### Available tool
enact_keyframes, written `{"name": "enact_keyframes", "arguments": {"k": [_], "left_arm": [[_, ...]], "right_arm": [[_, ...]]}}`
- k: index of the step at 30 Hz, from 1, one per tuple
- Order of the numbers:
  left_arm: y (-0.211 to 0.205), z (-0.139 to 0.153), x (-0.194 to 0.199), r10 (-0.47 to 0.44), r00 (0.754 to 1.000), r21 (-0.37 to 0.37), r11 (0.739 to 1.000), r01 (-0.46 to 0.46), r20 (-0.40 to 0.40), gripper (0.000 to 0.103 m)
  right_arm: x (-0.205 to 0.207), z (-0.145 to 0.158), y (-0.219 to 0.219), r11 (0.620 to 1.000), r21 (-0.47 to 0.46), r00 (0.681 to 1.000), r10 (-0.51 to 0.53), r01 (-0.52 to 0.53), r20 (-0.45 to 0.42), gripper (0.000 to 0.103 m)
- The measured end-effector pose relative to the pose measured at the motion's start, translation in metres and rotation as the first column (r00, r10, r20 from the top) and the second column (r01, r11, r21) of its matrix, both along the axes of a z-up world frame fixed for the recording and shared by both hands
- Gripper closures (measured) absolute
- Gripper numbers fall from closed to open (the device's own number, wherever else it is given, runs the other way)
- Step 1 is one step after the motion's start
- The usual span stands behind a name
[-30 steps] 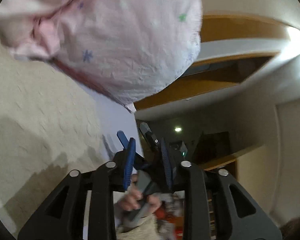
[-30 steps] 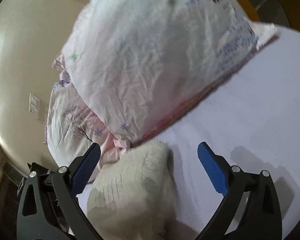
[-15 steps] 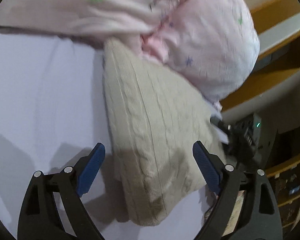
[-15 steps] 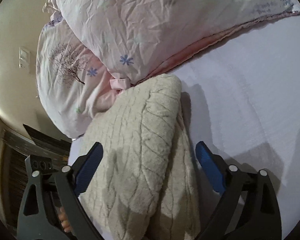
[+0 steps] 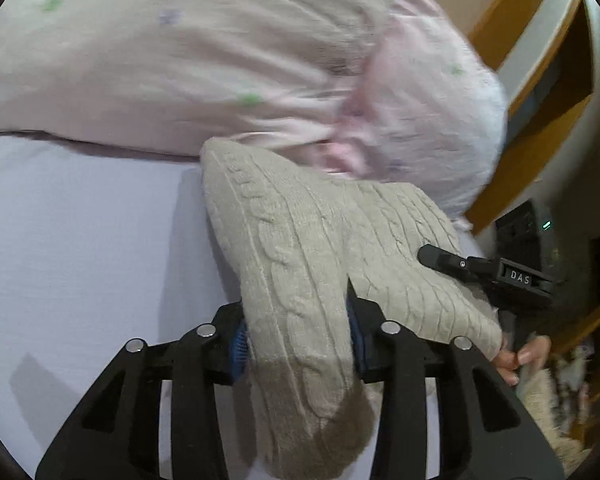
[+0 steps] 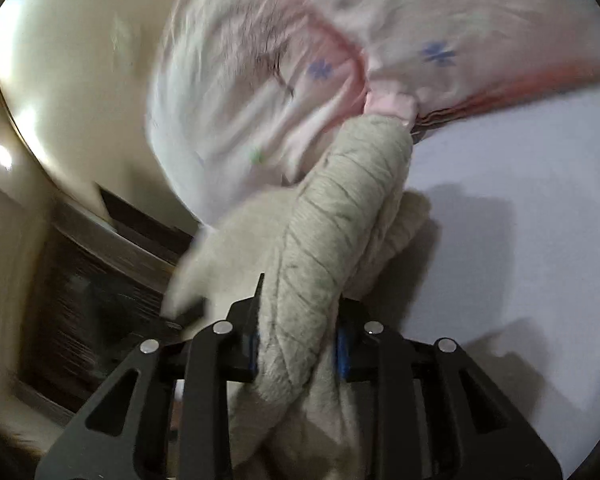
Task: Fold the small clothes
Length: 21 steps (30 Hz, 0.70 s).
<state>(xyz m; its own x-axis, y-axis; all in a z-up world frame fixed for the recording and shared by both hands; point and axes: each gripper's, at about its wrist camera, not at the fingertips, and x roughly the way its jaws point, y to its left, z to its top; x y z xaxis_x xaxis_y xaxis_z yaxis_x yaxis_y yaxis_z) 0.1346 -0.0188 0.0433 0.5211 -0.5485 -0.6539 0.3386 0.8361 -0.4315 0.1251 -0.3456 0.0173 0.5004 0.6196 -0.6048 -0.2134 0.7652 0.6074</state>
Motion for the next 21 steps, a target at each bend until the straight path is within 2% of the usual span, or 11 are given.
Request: {"name": "enact_keyframes", "arguments": {"k": [1, 2, 4, 6, 7, 8, 9, 10, 15, 17, 21], "left_arm": [[0.004, -0.005, 0.002, 0.005, 1.000, 0.008, 1.000, -0.005, -0.029, 0.058], [0.010, -0.012, 0.000, 0.011, 0.998, 0.006, 1.000, -0.011, -0.060, 0.056], [0.014, -0.010, -0.012, 0.032, 0.999, 0.051, 0.998, -0.031, -0.008, 0.048], [0.016, -0.003, -0.029, 0.065, 0.995, 0.156, 0.985, -0.075, 0.070, 0.024], [0.021, 0.002, -0.039, 0.074, 0.993, 0.195, 0.977, -0.092, 0.095, 0.020], [0.021, 0.004, -0.043, 0.079, 0.991, 0.221, 0.970, -0.101, 0.108, 0.013], [0.020, 0.005, -0.051, 0.083, 0.989, 0.261, 0.959, -0.112, 0.119, 0.006], [0.019, 0.005, -0.058, 0.089, 0.989, 0.296, 0.947, -0.120, 0.116, 0.004], [0.015, -0.010, -0.079, 0.139, 0.990, 0.461, 0.876, -0.140, 0.037, 0.001], [0.009, -0.021, -0.083, 0.139, 0.990, 0.484, 0.867, -0.114, -0.016, 0.001], [0.004, -0.032, -0.091, 0.127, 0.990, 0.479, 0.874, -0.084, -0.058, 0.001]], "right_arm": [[0.001, 0.000, 0.004, 0.994, -0.095, 0.998, -0.058, 0.059, 0.017, 0.063], [-0.003, 0.004, 0.004, 0.958, -0.223, 0.983, -0.166, 0.180, 0.080, 0.059], [-0.016, 0.014, -0.002, 0.852, -0.378, 0.929, -0.303, 0.363, 0.211, 0.040], [-0.036, 0.029, -0.012, 0.781, -0.415, 0.882, -0.377, 0.467, 0.284, 0.037], [-0.047, 0.034, -0.019, 0.776, -0.400, 0.870, -0.395, 0.488, 0.296, 0.033], [-0.063, 0.043, -0.025, 0.807, -0.352, 0.874, -0.383, 0.474, 0.299, 0.027], [-0.069, 0.049, -0.024, 0.835, -0.313, 0.883, -0.368, 0.452, 0.291, 0.006], [-0.085, 0.053, -0.027, 0.860, -0.275, 0.891, -0.355, 0.430, 0.285, 0.002], [-0.128, 0.043, -0.006, 0.913, -0.311, 0.960, -0.219, 0.264, 0.173, 0.002], [-0.136, 0.029, 0.013, 0.935, -0.309, 0.982, -0.146, 0.176, 0.116, 0.002], [-0.139, 0.008, 0.056, 0.884, -0.447, 0.991, -0.119, 0.136, 0.064, 0.002]]}}
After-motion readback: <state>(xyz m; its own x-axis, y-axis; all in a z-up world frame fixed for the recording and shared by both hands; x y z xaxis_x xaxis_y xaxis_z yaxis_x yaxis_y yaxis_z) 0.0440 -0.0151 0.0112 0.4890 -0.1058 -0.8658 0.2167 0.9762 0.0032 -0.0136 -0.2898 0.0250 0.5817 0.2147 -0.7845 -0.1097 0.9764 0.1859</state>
